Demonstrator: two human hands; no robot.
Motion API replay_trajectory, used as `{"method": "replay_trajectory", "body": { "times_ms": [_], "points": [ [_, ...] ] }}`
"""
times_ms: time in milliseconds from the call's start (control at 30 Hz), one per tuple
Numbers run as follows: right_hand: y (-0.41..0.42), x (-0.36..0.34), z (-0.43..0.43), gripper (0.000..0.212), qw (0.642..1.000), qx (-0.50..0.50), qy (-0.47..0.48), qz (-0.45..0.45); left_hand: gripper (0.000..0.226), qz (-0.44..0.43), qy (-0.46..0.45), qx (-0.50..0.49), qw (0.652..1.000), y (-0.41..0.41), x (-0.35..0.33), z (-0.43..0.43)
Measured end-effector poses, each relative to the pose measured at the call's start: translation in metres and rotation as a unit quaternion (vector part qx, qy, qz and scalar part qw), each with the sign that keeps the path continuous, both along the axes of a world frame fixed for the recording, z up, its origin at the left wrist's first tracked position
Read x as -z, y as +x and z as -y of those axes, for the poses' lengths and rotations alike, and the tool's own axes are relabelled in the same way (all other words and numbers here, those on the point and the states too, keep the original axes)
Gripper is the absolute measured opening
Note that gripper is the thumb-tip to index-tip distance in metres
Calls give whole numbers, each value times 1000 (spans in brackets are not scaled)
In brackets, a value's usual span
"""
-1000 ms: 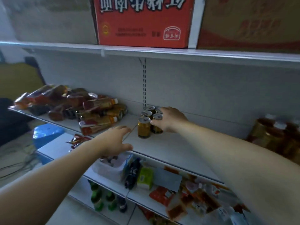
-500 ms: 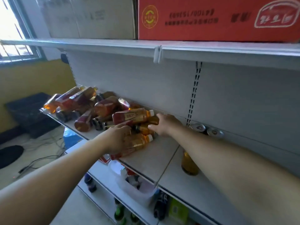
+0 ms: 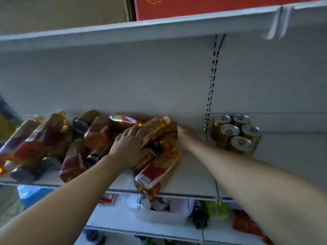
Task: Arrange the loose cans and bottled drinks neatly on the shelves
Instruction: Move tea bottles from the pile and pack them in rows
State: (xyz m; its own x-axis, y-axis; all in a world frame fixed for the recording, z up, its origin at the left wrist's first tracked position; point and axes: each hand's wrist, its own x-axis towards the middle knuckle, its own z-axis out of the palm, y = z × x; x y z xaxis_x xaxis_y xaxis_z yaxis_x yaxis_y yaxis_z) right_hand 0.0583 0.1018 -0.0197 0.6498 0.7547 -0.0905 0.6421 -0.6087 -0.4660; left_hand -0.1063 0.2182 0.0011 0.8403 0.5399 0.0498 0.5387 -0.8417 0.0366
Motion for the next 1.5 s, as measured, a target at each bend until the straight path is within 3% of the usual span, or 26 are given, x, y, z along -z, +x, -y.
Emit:
{"method": "replay_trajectory", "body": {
  "times_ms": [100,167,200,267,367,467,600,733,900,1033,1200,1500],
  "points": [
    [-28,4,9,70,994,96,-5,-57,87,-9,6,25,1000,-1,0,-8],
    [-46,9,13,83,977,153,-40,-143,95,-13,2,23,1000,4,-1,-13],
    [-53,13,12,79,966,168,-34,-193,99,-14,-6,17,1000,6,-1,-15],
    [-65,18,7,67,951,176,5,-253,103,-14,-16,4,1000,10,1,-20],
    [-70,25,-1,86,929,198,51,-307,99,-16,-10,-1,1000,13,4,-23],
    [-68,33,-3,99,875,264,123,-386,92,12,-29,4,999,15,4,-27],
    [-58,19,12,86,885,296,188,-306,85,63,-61,9,996,12,7,-27],
    [-45,-2,34,49,898,314,248,-183,87,151,-124,0,981,9,7,-23],
    [-62,-9,49,77,920,280,268,-61,83,228,-231,18,946,9,6,-18],
    [-89,-1,59,81,940,236,246,-6,87,224,-224,27,948,4,15,-15],
    [-96,1,55,81,930,242,271,-62,87,244,-230,39,941,-1,12,-23],
    [-134,11,42,79,929,221,292,-56,88,259,-241,47,934,-10,17,-25]
  ]
}}
